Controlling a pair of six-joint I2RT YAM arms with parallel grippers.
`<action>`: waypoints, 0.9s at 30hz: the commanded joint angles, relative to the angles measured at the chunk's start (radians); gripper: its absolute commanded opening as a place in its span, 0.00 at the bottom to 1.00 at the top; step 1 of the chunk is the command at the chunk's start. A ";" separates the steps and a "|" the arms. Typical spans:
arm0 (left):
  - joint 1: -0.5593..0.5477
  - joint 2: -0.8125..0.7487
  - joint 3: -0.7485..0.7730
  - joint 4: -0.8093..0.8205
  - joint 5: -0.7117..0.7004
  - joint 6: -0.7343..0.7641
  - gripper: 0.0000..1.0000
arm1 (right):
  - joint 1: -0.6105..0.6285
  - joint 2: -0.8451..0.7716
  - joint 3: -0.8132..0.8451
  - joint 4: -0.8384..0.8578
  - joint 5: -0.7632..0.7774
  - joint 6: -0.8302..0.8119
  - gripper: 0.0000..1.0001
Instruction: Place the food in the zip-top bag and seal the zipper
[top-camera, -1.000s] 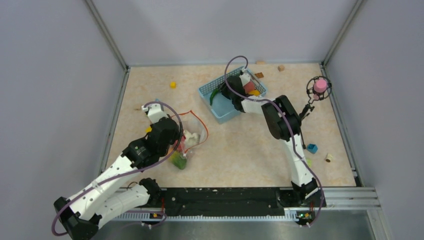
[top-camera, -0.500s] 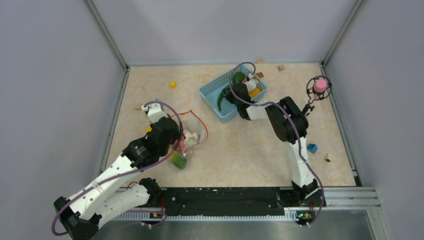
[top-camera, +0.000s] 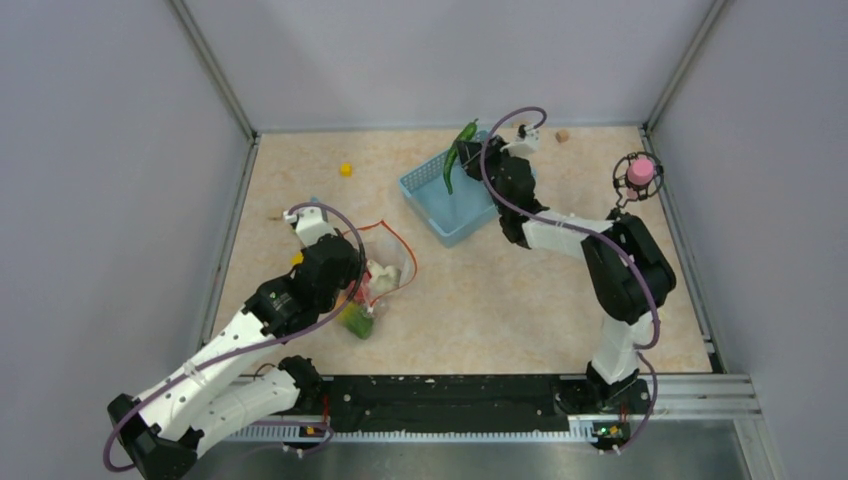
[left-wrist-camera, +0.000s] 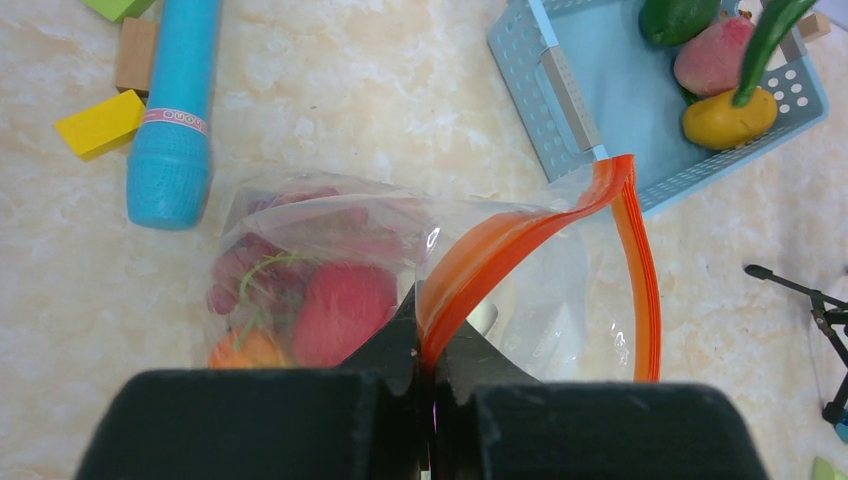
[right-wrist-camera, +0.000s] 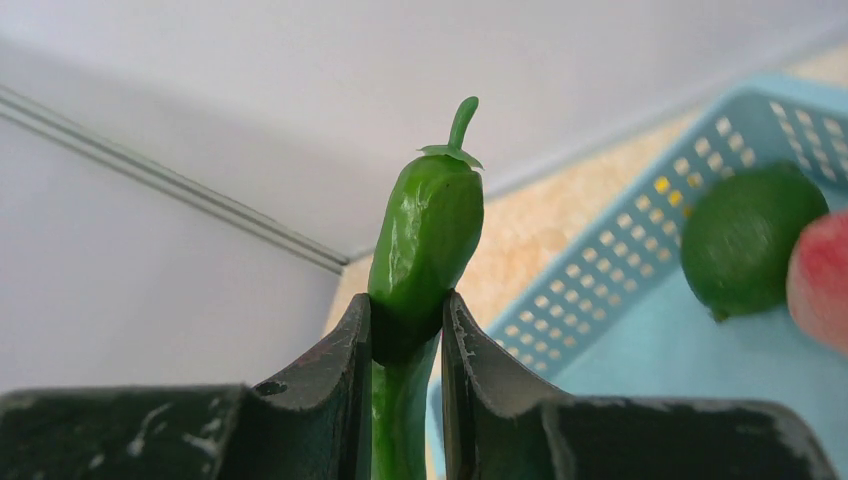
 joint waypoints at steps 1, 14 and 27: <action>0.006 -0.020 -0.003 0.042 0.008 -0.003 0.00 | 0.024 -0.125 -0.030 0.148 -0.063 -0.143 0.02; 0.006 -0.067 -0.006 0.037 0.024 -0.002 0.00 | 0.398 -0.350 -0.199 0.308 -0.120 -0.508 0.02; 0.005 -0.055 -0.008 0.045 0.054 -0.006 0.00 | 0.587 -0.249 -0.298 0.479 -0.030 -0.470 0.01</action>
